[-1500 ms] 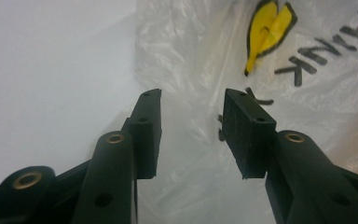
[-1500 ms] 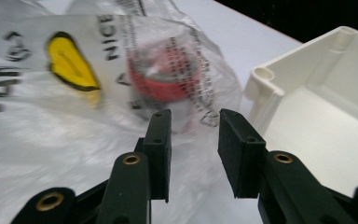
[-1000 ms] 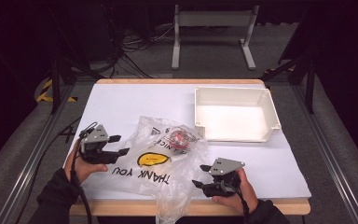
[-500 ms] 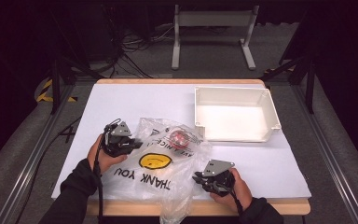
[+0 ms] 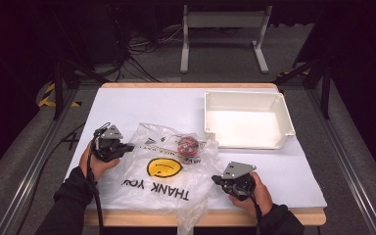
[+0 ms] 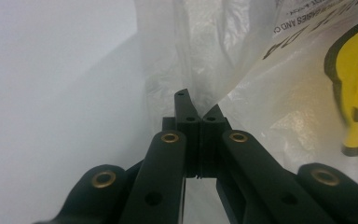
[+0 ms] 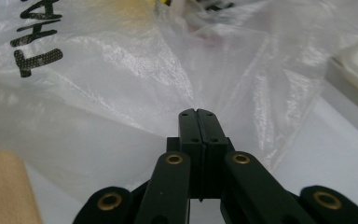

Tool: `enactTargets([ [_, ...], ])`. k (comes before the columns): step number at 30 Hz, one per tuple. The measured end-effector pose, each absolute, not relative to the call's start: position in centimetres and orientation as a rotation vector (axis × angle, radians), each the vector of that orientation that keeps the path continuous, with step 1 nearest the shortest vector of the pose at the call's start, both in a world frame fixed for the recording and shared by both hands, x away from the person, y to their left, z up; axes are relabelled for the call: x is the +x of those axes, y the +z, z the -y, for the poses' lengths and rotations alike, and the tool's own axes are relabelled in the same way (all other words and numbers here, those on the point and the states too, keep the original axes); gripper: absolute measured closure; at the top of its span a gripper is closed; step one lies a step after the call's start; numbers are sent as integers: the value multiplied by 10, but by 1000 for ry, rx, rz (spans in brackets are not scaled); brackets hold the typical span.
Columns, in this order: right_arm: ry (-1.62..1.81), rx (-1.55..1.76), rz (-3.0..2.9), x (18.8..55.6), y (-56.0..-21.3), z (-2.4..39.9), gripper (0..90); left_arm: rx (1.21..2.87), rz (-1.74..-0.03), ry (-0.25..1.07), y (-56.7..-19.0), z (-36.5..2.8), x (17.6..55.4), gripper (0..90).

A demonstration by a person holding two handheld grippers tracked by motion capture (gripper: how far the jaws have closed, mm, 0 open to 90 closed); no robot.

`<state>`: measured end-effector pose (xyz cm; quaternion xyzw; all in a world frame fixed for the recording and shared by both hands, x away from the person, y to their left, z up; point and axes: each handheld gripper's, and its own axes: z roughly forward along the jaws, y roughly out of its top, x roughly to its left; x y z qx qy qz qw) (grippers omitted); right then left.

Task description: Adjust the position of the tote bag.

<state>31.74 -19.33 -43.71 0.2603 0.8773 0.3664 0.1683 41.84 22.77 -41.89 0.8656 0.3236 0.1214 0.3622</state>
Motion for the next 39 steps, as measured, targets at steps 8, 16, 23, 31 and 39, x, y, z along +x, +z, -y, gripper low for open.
enactTargets([
  [8,1021,801,-2433,338,-434,205,900,2197,-882,294,-422,-249,410,900],
  [16,1007,799,-2400,362,-429,201,900,2209,-890,316,-426,-257,392,900],
  [23,1011,777,-2395,372,-428,189,900,2206,-913,327,-429,-273,375,900],
  [31,1017,768,-2388,389,-429,166,900,2178,-945,324,-431,-291,357,900],
  [39,1019,759,-2378,400,-429,152,900,2142,-956,317,-434,-299,345,900],
])
